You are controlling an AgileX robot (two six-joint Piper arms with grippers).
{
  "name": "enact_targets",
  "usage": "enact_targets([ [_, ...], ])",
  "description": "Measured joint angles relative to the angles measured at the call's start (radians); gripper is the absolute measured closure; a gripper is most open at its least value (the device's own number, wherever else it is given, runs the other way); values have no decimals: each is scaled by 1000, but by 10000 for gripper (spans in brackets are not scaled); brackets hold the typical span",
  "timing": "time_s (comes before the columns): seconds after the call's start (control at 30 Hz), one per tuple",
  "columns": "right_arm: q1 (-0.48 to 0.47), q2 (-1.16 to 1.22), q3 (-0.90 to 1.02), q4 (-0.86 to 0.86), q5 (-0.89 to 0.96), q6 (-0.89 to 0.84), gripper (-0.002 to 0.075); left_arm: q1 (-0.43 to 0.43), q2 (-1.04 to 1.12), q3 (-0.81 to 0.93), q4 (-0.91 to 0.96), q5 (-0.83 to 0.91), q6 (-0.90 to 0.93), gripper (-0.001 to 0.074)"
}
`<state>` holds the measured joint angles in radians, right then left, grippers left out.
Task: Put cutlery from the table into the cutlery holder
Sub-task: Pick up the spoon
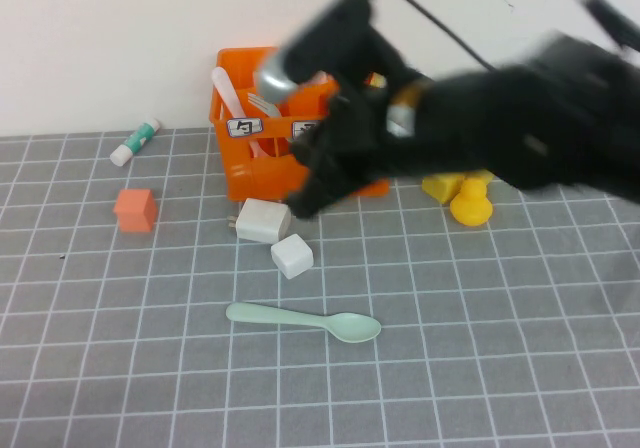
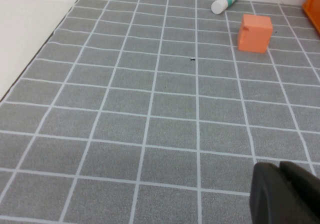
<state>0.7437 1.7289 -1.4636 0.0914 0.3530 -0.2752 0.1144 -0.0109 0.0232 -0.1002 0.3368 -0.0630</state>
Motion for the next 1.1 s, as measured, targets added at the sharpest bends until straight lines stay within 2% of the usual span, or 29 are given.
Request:
enact_targets([
  [0.17,17,-257,333,9,-236,-82,727,0,0,0,0,0,2,736],
  [0.27,33,-404,467,-11,-285,-188,727,0,0,0,0,0,2,736],
  [0.4,38,-584,589,-15,-242,-266,727,0,0,0,0,0,2,736],
  [0.67,38,-804,737,-13,1,-226,728,0,0,0,0,0,2,736],
  [1.1,38,-1154,1017,-22,-96,-261,729,0,0,0,0,0,2,736],
])
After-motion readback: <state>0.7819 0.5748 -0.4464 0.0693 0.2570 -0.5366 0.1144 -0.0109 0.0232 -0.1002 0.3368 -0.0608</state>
